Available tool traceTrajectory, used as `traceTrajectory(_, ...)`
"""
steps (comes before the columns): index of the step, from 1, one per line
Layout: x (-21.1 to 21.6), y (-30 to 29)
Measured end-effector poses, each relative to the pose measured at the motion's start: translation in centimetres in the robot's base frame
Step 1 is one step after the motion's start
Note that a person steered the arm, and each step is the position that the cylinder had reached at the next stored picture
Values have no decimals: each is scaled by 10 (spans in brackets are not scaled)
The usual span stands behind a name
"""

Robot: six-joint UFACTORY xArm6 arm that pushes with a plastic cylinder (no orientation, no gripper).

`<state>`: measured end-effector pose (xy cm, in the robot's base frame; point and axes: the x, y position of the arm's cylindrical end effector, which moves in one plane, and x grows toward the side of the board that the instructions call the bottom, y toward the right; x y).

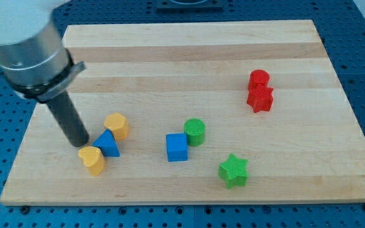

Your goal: Separate the yellow hexagon from the top side of the blue triangle

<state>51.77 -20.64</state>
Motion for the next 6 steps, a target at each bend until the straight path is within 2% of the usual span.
traceTrajectory(1, -19, 2)
traceTrajectory(2, -41, 32)
traceTrajectory(4, -32, 65)
traceTrajectory(5, -25, 43)
traceTrajectory(6, 34, 29)
